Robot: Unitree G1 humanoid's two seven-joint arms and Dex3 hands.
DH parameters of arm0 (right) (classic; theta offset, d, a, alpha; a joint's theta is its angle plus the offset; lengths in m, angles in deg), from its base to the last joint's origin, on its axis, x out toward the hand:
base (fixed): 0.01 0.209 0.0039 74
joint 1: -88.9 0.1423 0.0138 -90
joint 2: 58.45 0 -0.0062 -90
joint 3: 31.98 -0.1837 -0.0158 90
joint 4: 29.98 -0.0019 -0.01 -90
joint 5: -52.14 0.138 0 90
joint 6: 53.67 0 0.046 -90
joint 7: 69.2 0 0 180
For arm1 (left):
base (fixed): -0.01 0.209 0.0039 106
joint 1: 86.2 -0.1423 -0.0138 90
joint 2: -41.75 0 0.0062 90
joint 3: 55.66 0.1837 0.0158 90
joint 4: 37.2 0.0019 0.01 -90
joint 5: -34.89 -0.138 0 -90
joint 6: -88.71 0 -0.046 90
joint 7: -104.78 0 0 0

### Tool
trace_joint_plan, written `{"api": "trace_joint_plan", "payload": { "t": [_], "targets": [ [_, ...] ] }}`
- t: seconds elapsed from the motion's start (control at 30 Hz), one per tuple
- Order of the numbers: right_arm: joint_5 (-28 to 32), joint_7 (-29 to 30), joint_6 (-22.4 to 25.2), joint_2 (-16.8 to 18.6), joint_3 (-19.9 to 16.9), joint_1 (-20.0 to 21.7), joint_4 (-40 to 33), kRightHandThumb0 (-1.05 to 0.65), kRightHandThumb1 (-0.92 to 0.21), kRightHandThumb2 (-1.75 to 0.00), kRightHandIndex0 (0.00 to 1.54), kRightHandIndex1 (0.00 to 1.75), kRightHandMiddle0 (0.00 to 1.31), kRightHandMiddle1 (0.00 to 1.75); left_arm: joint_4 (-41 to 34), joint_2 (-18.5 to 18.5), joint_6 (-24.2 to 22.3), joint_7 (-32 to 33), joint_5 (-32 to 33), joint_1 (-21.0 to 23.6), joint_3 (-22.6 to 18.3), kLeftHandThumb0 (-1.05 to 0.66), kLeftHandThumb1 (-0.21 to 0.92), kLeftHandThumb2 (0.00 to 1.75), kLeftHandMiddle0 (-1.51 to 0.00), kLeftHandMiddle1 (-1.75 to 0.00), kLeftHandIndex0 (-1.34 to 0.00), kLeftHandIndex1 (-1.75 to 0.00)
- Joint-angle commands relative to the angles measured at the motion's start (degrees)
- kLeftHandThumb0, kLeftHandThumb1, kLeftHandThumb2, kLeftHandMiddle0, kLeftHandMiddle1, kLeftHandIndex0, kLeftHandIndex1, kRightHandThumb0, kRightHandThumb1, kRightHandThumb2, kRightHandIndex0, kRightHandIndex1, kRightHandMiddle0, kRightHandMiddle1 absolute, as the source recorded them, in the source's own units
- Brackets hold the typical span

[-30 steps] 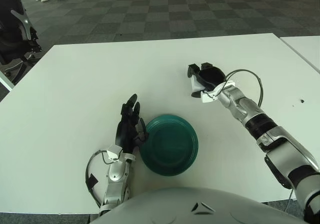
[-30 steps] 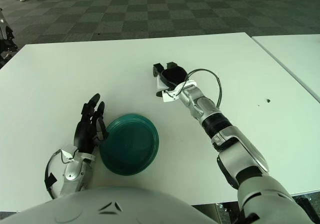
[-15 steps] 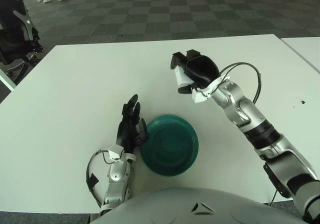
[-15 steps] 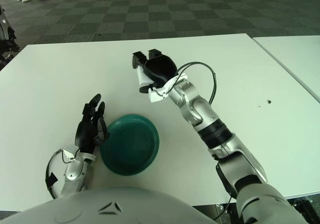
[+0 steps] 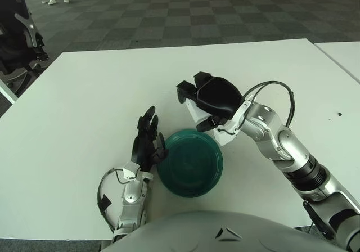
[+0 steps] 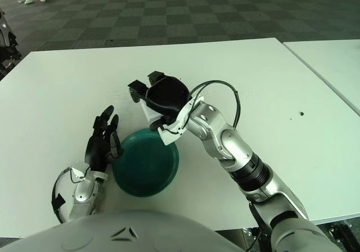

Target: Put the charger into the plate.

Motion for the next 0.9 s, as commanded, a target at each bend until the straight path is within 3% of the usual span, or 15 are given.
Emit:
{"api": "trace_joint_plan", "payload": {
  "t": [0.0,0.17,0.27,0.37,0.53,0.73,0.8,0.87],
  "targets": [
    [1.37,-3.18,-1.59,-1.09,0.36,-1.46,-2.44,-0.47,-0.36,-1.26,1.07,1.75,0.58,1.75,3.06,-1.87,-0.11,-1.21,2.12,-3.18,0.91,-1.00,0.92,0.97,-0.29,-0.01,0.00,-0.53],
    [2.66,-4.96,-6.49,-2.92,1.53,-4.04,-4.08,-0.47,-0.36,-1.26,1.04,1.75,0.58,1.75,0.80,-1.88,0.56,-0.79,1.34,-3.92,1.79,-1.01,0.92,0.97,-0.27,0.00,0.00,-0.54],
    [3.51,-5.41,-9.52,-2.52,3.55,-5.44,-5.57,-0.46,-0.39,-1.22,1.03,1.75,0.56,1.75,-0.68,-2.00,-1.44,-0.20,1.52,-4.33,2.21,-0.98,0.92,0.97,-0.25,0.00,0.00,-0.51],
    [2.71,-3.18,-12.58,-2.06,4.88,-7.37,-4.83,-0.45,-0.40,-1.21,1.03,1.75,0.54,1.75,-1.40,-2.34,-2.11,0.38,2.08,-4.57,2.21,-0.96,0.92,0.96,-0.22,0.00,0.00,-0.48],
    [0.04,4.27,-16.24,0.04,8.60,-14.51,0.69,-0.45,-0.42,-1.19,1.07,1.75,0.54,1.75,-1.57,-3.64,-0.60,2.57,1.55,-4.39,2.02,-0.94,0.92,0.97,-0.23,-0.01,0.00,-0.52],
    [3.10,6.39,-17.31,1.08,7.42,-18.39,1.86,-0.45,-0.41,-1.19,1.11,1.75,0.54,1.75,-3.91,-3.57,-3.10,6.47,-1.63,-4.53,3.41,-0.94,0.92,1.00,-0.24,-0.01,0.00,-0.58],
    [4.20,6.26,-17.57,1.60,6.78,-18.08,2.86,-0.45,-0.40,-1.20,1.13,1.75,0.54,1.75,-5.15,-3.24,-4.93,7.51,-2.64,-4.72,3.90,-0.94,0.92,1.02,-0.24,-0.01,0.00,-0.59],
    [5.71,4.58,-17.66,1.83,5.89,-14.71,5.69,-0.46,-0.39,-1.22,1.14,1.75,0.56,1.75,-6.24,-2.87,-6.69,8.31,-3.51,-4.99,4.33,-0.93,0.92,1.03,-0.24,-0.01,0.00,-0.59]
  ]
}}
